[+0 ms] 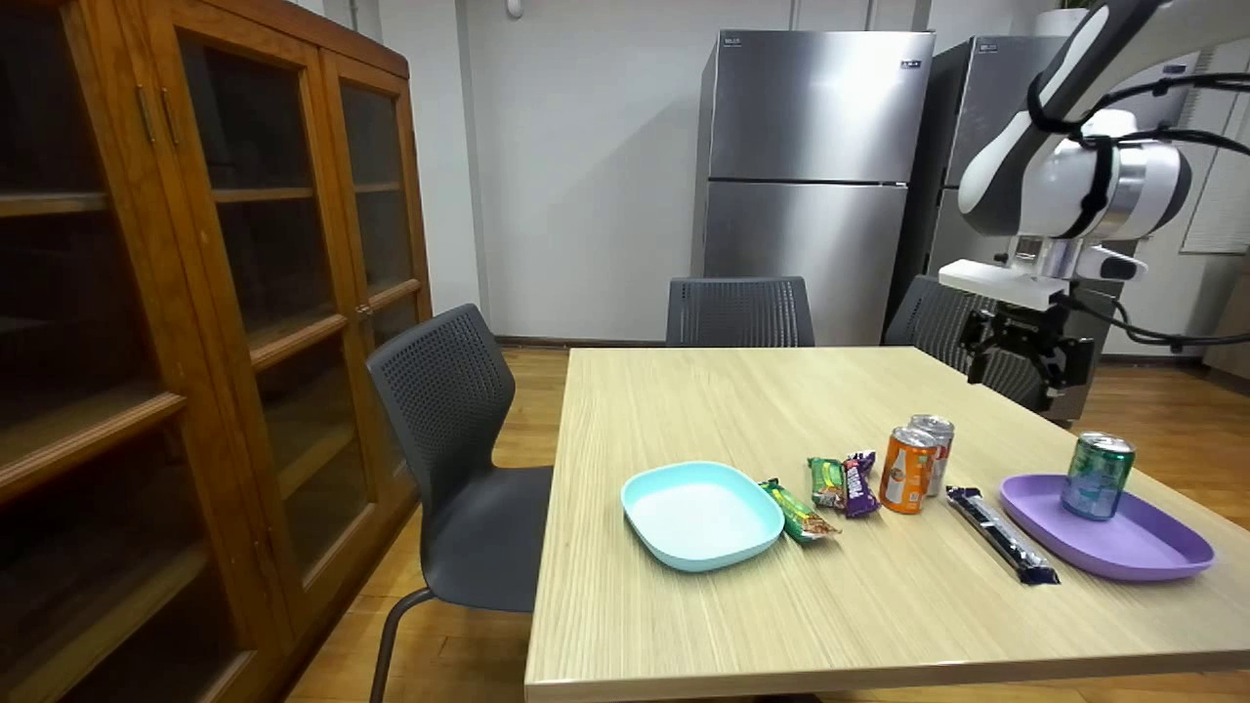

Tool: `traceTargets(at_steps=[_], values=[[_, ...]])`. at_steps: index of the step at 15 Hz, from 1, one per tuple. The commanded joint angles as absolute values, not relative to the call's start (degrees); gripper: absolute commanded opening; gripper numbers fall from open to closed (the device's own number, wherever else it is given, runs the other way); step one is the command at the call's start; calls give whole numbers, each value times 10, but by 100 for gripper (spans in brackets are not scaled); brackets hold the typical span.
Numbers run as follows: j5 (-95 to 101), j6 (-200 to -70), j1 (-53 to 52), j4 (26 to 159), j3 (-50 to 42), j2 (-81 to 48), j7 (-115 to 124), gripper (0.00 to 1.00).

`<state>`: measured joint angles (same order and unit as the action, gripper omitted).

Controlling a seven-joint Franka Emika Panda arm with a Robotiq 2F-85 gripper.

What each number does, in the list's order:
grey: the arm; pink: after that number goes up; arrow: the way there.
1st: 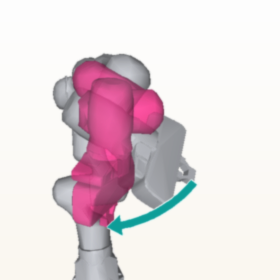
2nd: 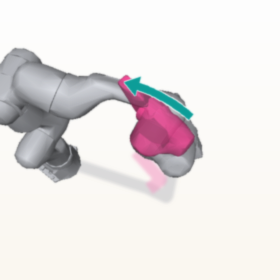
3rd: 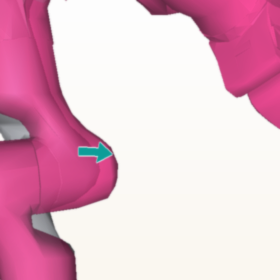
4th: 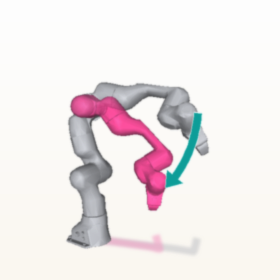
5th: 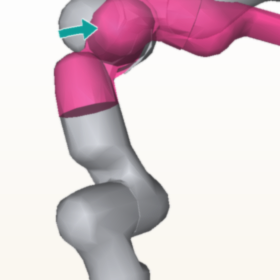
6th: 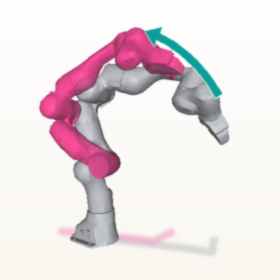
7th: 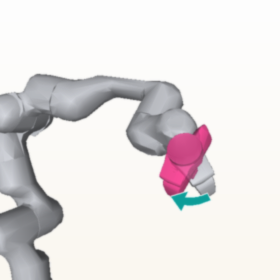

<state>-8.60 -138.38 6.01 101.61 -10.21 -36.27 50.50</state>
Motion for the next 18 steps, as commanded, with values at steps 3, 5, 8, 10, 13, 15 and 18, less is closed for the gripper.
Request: traceTargets(at_steps=[3, 5, 8, 10, 13, 15, 18], values=[[-84, -1378, 30, 1061, -87, -327, 461, 100], [-83, -1376, 17, 1066, -84, -327, 454, 100], [-83, -1376, 3, 1074, -78, -327, 441, 100], [-82, -1375, -5, 1075, -76, -330, 439, 100], [-80, -1372, -15, 1079, -75, -334, 435, 100], [-78, -1371, -21, 1080, -77, -337, 436, 100], [-75, -1374, -26, 1081, -79, -341, 436, 100]])
